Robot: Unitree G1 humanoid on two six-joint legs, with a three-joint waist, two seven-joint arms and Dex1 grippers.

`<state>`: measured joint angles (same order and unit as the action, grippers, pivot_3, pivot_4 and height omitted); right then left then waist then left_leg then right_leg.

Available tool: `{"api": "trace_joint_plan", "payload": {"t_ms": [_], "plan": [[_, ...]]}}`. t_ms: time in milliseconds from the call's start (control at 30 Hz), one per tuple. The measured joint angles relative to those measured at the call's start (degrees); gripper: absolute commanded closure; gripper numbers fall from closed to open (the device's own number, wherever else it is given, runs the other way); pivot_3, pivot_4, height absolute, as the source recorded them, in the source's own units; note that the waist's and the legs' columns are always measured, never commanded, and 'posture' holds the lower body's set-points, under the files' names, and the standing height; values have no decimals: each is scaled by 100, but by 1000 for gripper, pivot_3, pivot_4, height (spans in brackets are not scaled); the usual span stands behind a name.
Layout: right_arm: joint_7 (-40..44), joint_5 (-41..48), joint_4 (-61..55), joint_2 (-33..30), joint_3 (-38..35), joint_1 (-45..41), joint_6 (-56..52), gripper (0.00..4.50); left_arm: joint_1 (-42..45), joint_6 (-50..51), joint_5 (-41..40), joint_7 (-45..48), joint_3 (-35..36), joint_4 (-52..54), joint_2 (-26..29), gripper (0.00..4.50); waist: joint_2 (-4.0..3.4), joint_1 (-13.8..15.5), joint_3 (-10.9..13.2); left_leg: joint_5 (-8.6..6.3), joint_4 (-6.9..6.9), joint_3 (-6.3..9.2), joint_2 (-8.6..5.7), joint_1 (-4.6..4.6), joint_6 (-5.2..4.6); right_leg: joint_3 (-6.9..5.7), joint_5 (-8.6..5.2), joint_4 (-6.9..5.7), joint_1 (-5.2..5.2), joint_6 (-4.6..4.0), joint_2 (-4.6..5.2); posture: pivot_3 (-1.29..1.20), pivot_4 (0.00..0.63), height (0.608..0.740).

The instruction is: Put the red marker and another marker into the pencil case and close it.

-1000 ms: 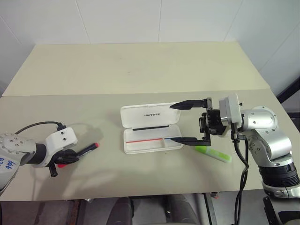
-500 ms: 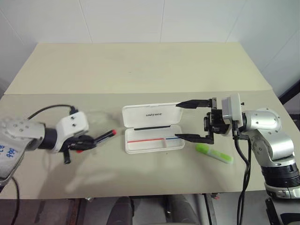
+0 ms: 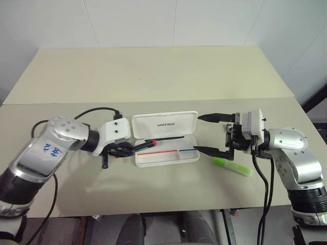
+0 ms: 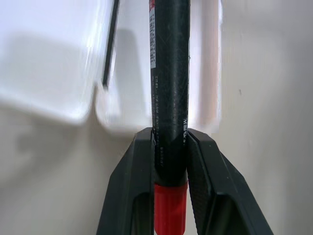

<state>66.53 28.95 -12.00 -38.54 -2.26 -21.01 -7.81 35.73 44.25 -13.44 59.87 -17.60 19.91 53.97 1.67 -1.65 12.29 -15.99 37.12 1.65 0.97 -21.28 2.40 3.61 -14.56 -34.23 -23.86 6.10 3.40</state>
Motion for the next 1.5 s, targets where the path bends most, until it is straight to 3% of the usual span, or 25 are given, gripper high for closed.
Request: {"api": "trace_joint_plan", "payload": {"t_ms": [167,833,1133,1400,1500], "plan": [[-197,1,-235,-1,-49,115,-23,0,453,-300,441,-142,-427,-434,-580,3950,1,-8,0,0,-3,3,-1,0,0,0,41,0,0,77,-1,0,150,740],[-605,7,-588,-3,-76,384,-120,0,855,-799,1314,-58,-1058,-1135,-1482,3950,1,-2,0,0,-1,5,-2,-1,0,0,41,1,0,79,-1,0,150,740],[-609,8,-588,-5,-105,415,-121,0,855,-854,1558,-218,-998,-1197,-1713,955,0,7,0,0,-2,7,-3,-2,-1,0,42,1,1,81,0,0,150,740],[-605,7,-580,-5,-132,408,-119,0,853,-834,1368,-216,-884,-1165,-2022,955,1,2,0,0,-1,8,-3,-2,-1,0,43,0,2,83,0,0,150,740],[-589,7,-553,-10,-138,391,-119,0,842,-761,1216,-160,-712,-1080,-2020,385,0,-3,0,0,-1,8,-3,1,-1,0,42,-4,2,82,-1,0,150,740]]}}
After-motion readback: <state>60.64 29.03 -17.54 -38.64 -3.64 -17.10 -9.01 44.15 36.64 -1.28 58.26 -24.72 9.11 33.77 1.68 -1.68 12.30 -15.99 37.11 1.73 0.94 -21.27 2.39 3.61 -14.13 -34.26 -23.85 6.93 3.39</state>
